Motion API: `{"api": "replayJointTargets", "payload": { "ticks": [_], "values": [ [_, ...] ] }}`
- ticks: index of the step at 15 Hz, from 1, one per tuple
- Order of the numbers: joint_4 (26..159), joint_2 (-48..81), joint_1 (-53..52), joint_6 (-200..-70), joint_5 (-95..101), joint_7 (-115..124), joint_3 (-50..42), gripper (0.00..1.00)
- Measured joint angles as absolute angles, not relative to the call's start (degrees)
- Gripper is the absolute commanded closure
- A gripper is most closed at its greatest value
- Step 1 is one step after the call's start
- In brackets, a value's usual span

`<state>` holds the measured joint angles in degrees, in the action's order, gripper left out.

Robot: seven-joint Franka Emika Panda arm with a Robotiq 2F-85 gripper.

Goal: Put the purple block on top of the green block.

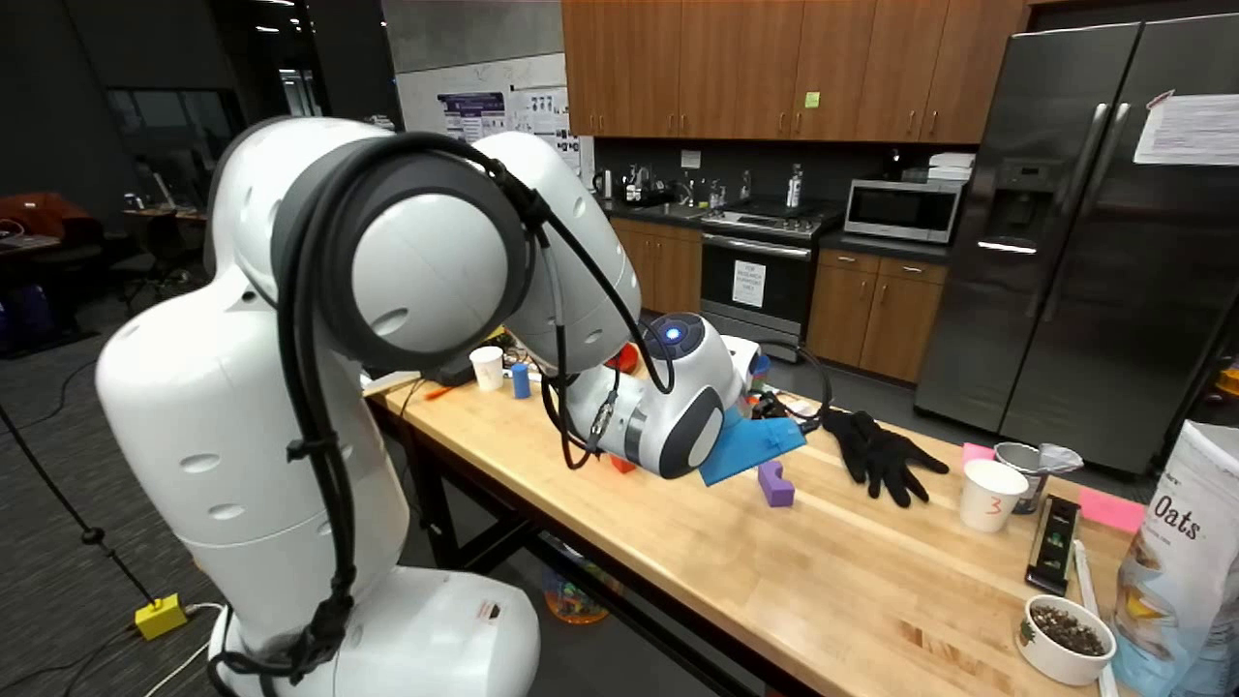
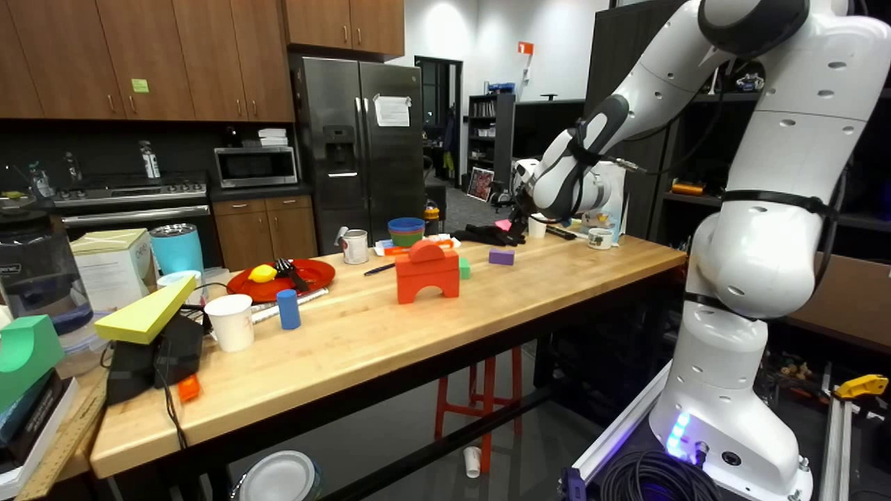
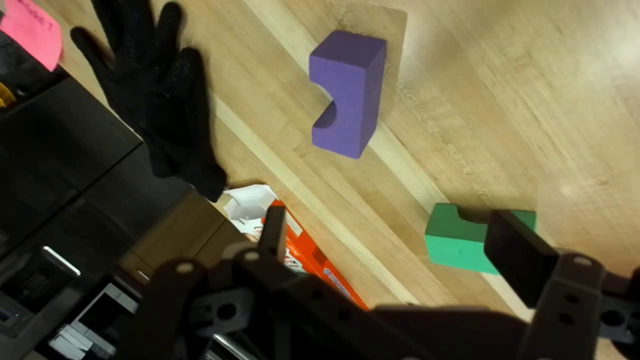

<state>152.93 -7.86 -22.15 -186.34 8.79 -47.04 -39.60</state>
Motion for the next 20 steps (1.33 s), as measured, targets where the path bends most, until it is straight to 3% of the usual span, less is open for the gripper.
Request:
{"api": "replayJointTargets", "payload": {
  "ticks": [20],
  "values": [
    [151.5, -7.4, -36.5, -176.0, 0.4, -55.2, -59.2, 0.00]
  ]
}}
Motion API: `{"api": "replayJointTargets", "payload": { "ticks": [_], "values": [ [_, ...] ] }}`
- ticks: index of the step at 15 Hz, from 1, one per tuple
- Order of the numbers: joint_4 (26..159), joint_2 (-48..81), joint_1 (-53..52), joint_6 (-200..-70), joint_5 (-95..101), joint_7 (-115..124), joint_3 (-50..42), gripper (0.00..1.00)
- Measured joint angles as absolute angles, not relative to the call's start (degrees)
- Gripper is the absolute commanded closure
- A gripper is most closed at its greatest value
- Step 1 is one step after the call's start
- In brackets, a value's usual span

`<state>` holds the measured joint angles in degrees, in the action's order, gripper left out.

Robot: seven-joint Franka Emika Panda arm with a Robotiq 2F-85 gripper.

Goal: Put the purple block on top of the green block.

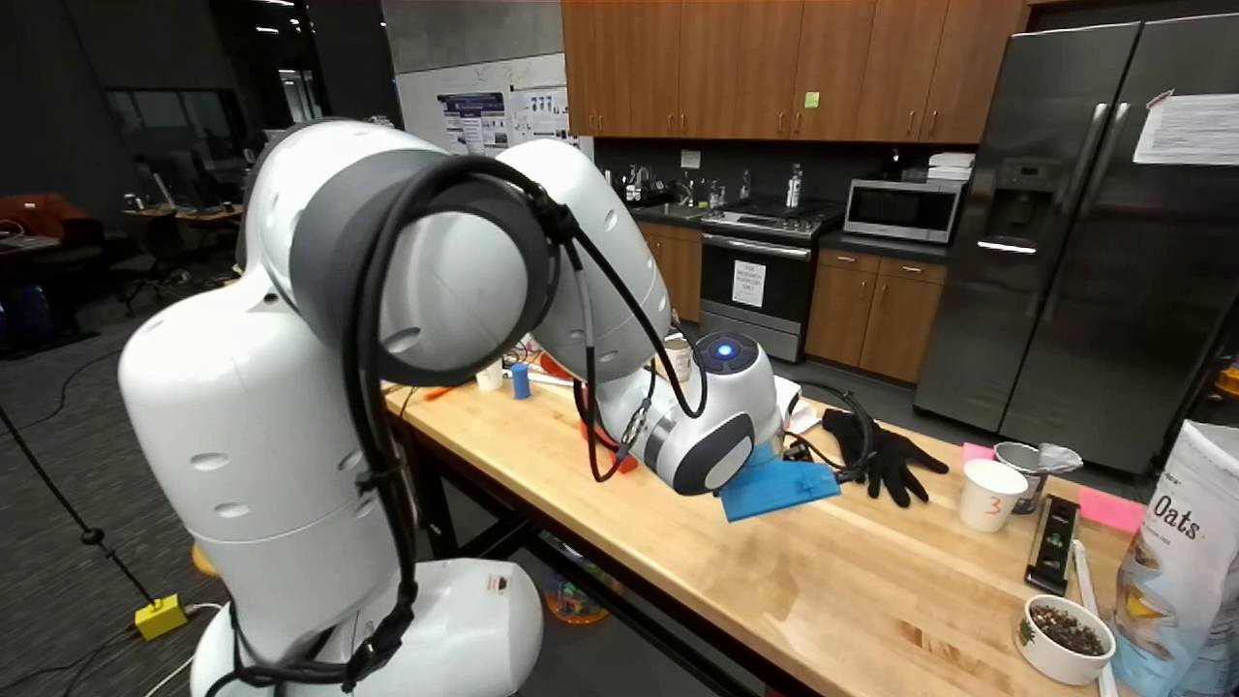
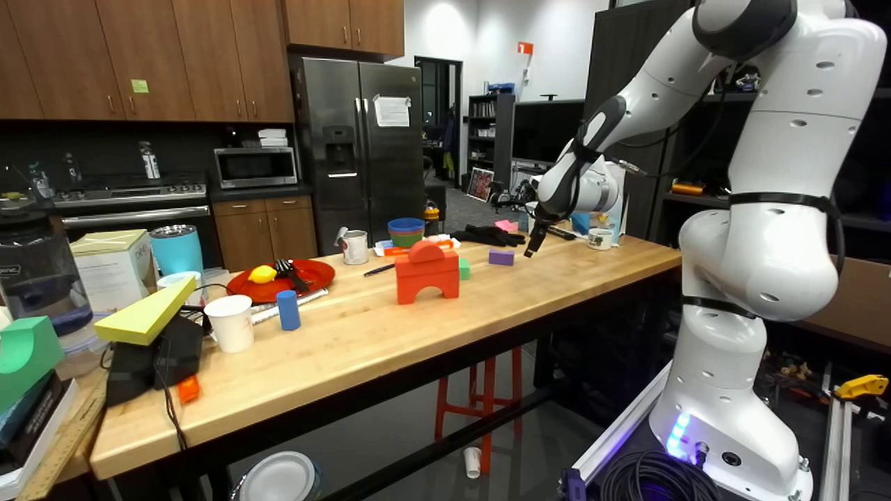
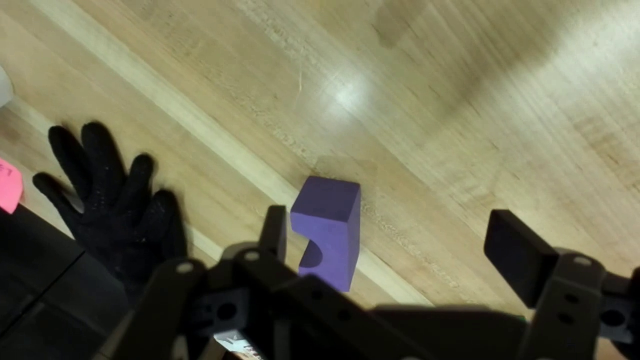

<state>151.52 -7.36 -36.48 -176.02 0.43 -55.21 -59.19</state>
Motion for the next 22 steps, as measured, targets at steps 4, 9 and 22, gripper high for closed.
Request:
{"api": "replayJointTargets", "payload": {
  "ticks": [4, 9, 22],
  "values": [
    [151.3, -7.4, -36.8, -175.3, 0.4, -57.0, -60.7, 0.00],
    [150.9, -7.2, -36.6, -175.4, 1.0, -57.5, -60.7, 0.00],
    [147.6, -9.2, -45.4, -174.8, -3.9, -65.5, -66.7, 0.00]
  ]
}}
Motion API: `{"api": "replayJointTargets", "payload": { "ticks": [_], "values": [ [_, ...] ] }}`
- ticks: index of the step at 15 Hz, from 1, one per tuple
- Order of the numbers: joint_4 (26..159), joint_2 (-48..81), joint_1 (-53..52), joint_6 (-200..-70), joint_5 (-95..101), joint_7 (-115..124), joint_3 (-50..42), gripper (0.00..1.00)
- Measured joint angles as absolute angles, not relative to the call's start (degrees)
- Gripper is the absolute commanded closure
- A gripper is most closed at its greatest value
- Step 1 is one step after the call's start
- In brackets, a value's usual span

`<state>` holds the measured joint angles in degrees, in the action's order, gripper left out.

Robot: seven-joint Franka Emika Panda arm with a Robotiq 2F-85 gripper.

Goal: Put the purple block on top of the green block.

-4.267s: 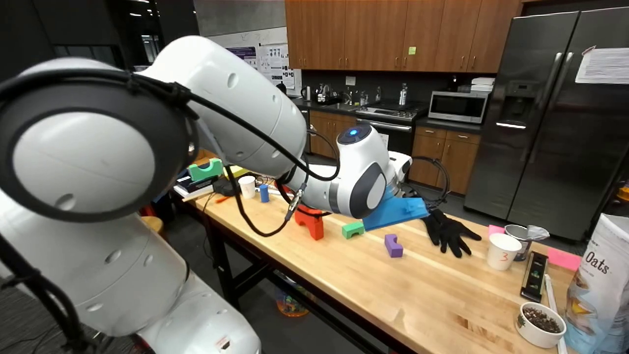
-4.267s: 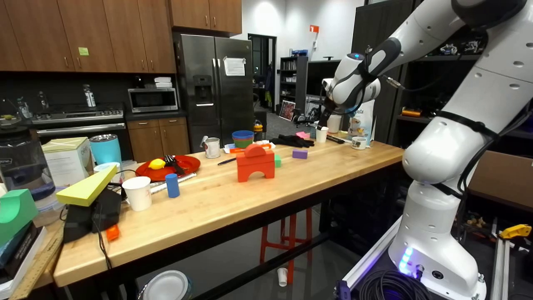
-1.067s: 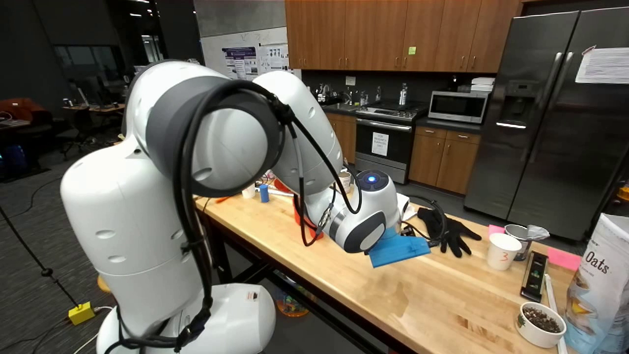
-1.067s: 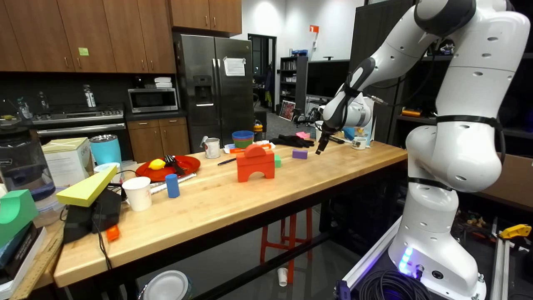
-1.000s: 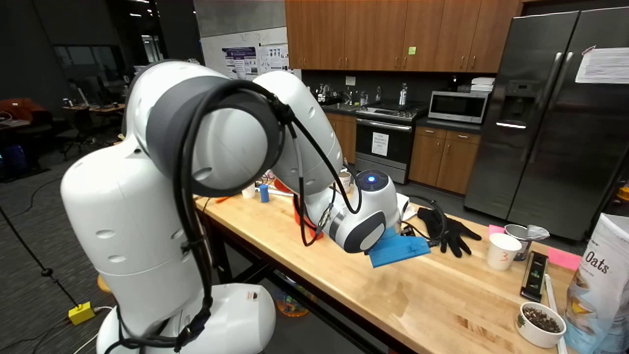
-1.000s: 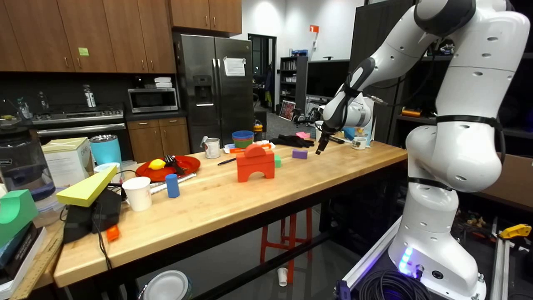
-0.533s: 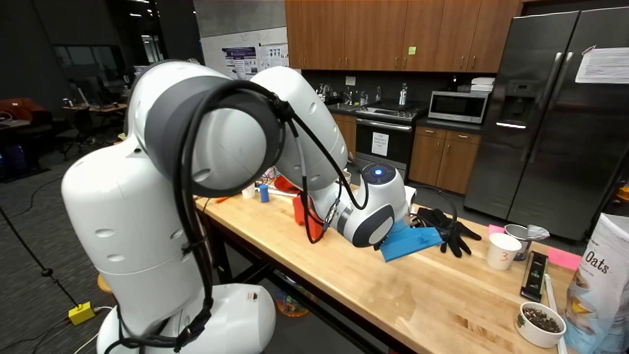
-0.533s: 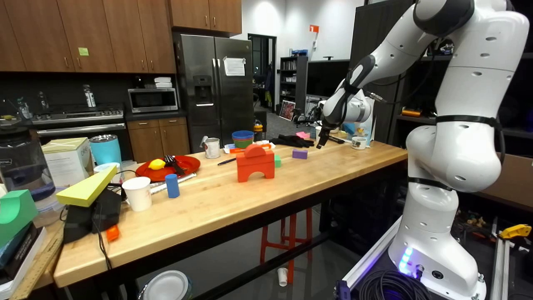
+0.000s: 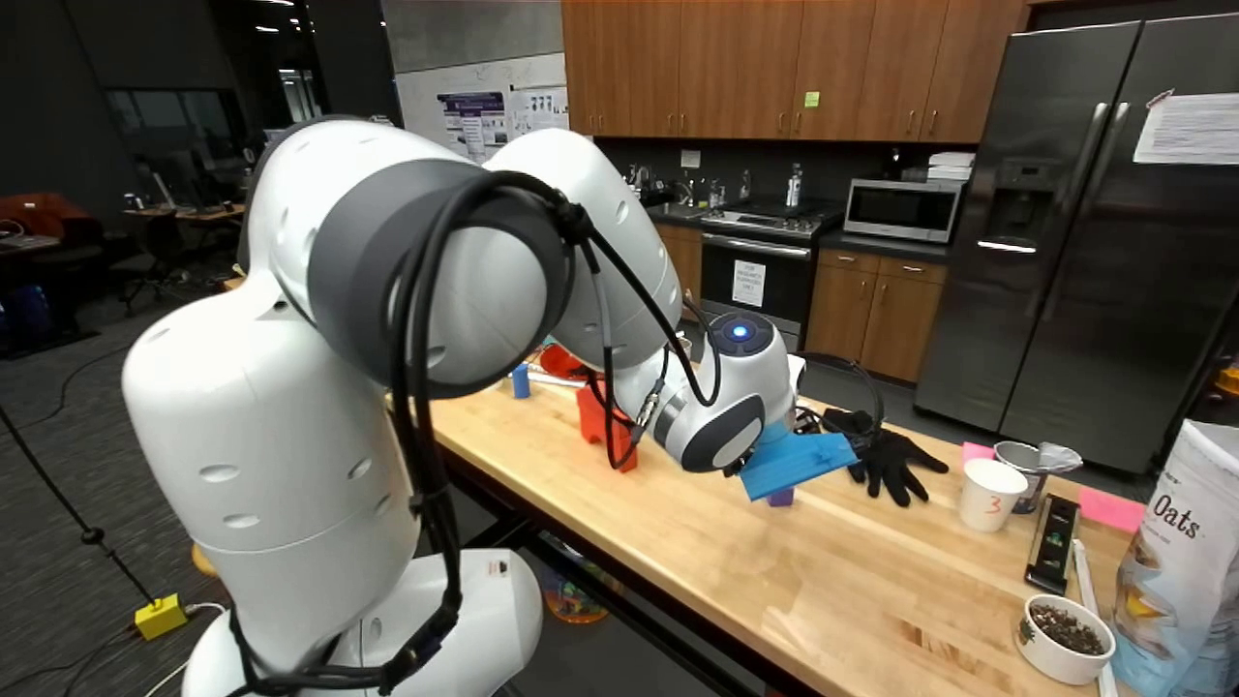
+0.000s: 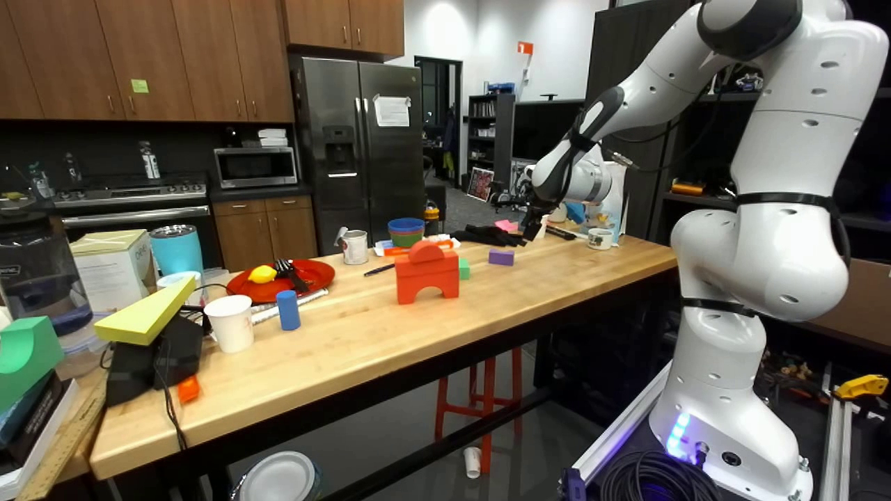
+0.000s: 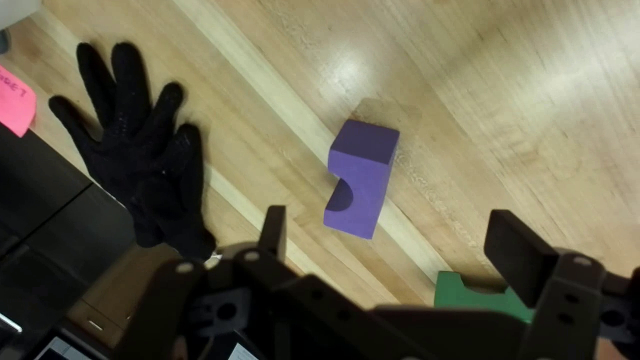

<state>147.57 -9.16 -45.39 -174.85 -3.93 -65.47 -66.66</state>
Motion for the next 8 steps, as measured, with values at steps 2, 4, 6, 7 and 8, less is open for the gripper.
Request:
{"api": "replayJointTargets", "payload": {
  "ticks": [2, 4, 6, 7, 8],
  "values": [
    [147.6, -9.4, -48.4, -174.7, -5.2, -66.5, -69.2, 0.00],
    [147.6, -9.4, -51.8, -174.5, -6.2, -67.8, -72.5, 0.00],
    [147.5, -9.5, -55.3, -174.3, -6.9, -69.2, -76.2, 0.00],
    [147.4, -9.5, -57.2, -174.3, -6.9, -69.8, -78.2, 0.00],
    [147.3, -9.5, -59.0, -174.3, -6.9, -70.3, -80.1, 0.00]
  ]
}}
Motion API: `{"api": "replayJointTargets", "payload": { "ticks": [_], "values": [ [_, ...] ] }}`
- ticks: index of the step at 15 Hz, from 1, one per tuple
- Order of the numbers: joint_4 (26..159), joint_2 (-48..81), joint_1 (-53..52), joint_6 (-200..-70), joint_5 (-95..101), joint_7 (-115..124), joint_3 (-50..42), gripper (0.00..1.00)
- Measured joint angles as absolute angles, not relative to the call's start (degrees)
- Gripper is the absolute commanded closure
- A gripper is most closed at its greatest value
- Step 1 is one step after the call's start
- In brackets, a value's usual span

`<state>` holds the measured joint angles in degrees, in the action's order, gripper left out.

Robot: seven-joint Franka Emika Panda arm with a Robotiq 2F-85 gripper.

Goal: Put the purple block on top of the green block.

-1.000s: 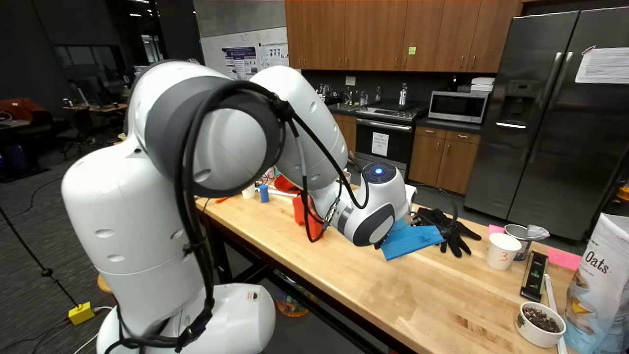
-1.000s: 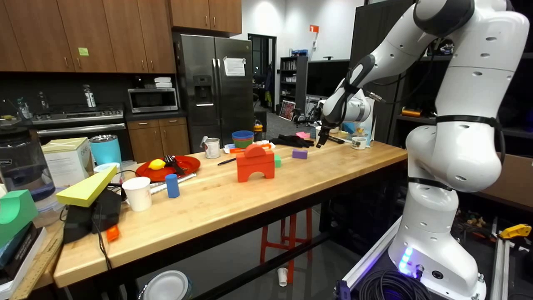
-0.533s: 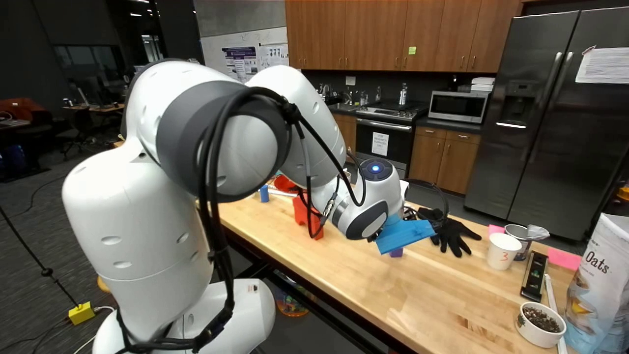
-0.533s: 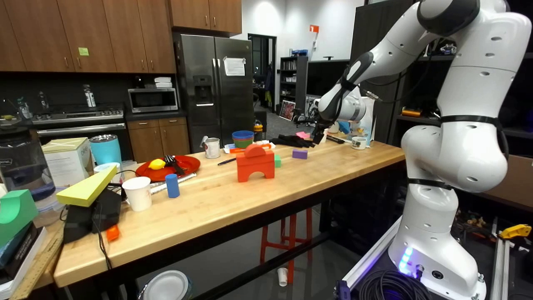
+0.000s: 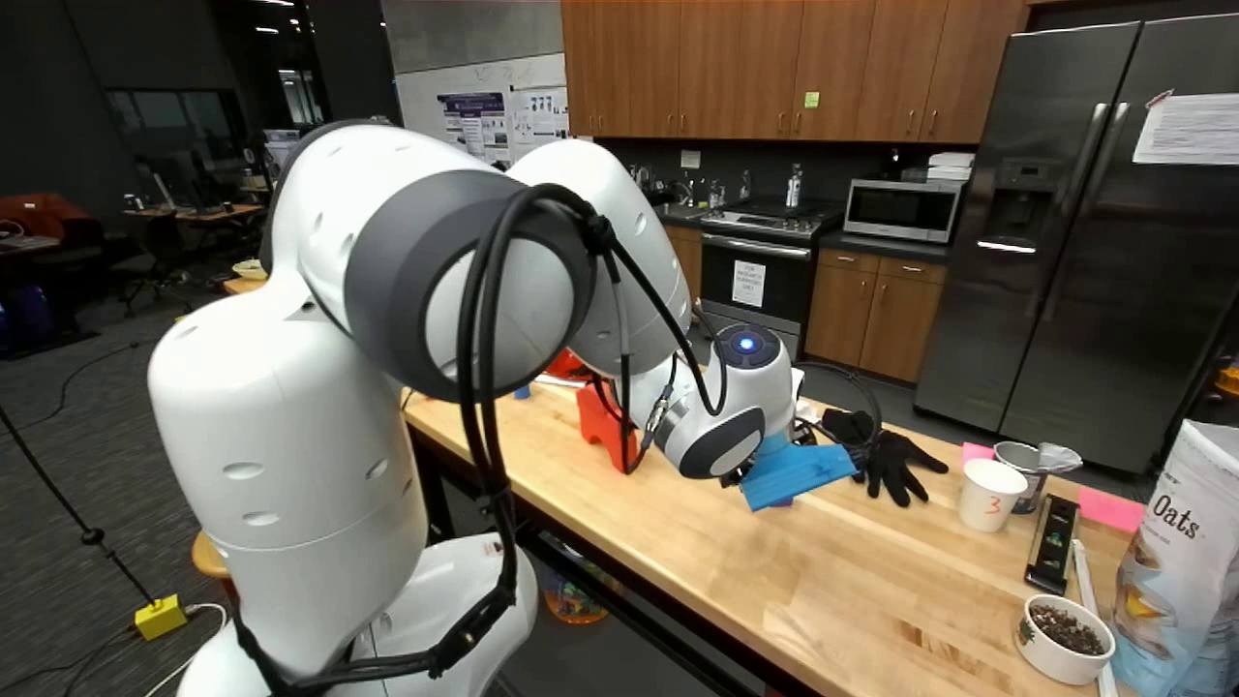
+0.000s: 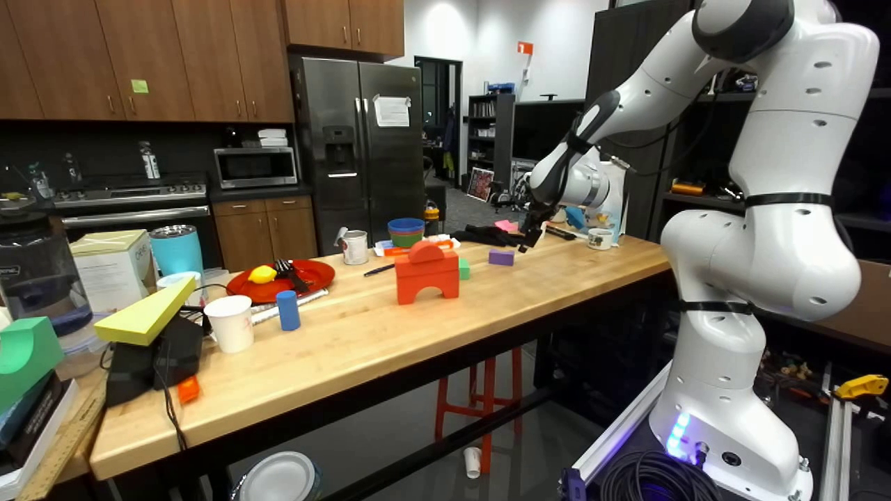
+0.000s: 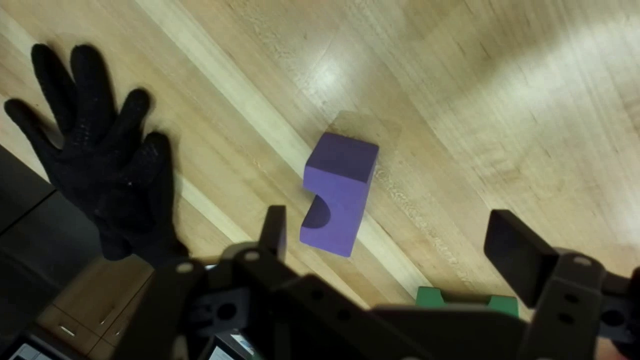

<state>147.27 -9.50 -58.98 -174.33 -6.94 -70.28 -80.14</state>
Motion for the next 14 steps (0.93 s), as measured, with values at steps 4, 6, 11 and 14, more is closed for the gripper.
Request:
{"api": "replayJointTargets", "payload": {
  "ticks": [4, 6, 11, 14],
  "values": [
    [145.6, -9.7, -67.0, -174.4, -6.9, -72.0, -88.4, 0.00],
    [144.5, -10.5, -71.5, -174.4, -6.8, -72.9, -92.9, 0.00],
    [140.9, -14.2, -83.4, -174.5, -3.6, -75.1, -105.1, 0.00],
    [138.6, -17.4, -89.0, -174.5, -0.9, -75.8, -111.1, 0.00]
  ]
}}
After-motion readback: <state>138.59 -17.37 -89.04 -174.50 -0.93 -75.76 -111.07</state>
